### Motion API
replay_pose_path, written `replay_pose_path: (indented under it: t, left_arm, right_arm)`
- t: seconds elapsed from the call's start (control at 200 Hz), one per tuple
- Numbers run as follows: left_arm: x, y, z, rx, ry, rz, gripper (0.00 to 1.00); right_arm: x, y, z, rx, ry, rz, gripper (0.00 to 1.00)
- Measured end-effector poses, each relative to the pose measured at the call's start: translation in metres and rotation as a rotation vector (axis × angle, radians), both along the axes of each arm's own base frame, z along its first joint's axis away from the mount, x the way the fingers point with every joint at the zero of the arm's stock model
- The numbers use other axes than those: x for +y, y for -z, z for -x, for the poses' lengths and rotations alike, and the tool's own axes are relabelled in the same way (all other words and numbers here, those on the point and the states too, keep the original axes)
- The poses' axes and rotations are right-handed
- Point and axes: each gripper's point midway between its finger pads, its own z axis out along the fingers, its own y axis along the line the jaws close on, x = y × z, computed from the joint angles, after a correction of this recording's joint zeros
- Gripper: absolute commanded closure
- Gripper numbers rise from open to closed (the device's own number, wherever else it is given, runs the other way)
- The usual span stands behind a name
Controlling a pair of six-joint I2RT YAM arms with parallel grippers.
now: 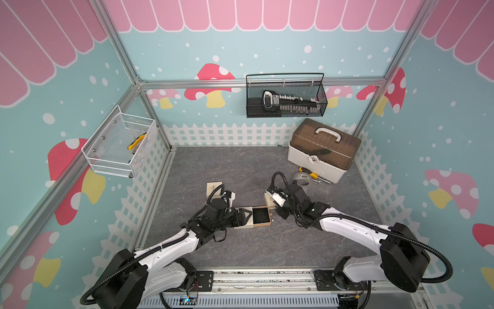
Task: Place the earrings into the drawer-style jewelry box
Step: Pick up the earring from the center of the board, then insert the earring into the inner lining.
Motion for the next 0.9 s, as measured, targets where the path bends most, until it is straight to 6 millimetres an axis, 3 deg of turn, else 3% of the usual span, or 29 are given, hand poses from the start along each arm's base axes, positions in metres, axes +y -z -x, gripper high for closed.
replay_pose_path:
  t: [0.235, 0.38, 0.755, 0.9]
  left_arm:
    - [0.007, 0.006, -0.004, 0.015, -0.014, 0.046, 0.31]
    - [0.008, 0.009, -0.008, 0.026, -0.009, 0.059, 0.35]
    - [-0.003, 0.013, -0.017, 0.031, 0.027, 0.124, 0.38]
    - [-0.004, 0.014, -0.023, 0.031, 0.026, 0.149, 0.38]
  right_arm:
    - [0.041, 0.004, 0.005, -0.227, -0.278, 0.132, 1.0]
    - [0.055, 0.012, 0.004, -0.318, -0.376, 0.212, 1.0]
    - [0.061, 0.027, 0.004, -0.406, -0.458, 0.29, 1.0]
    - [0.058, 0.042, 0.006, -0.397, -0.485, 0.325, 1.0]
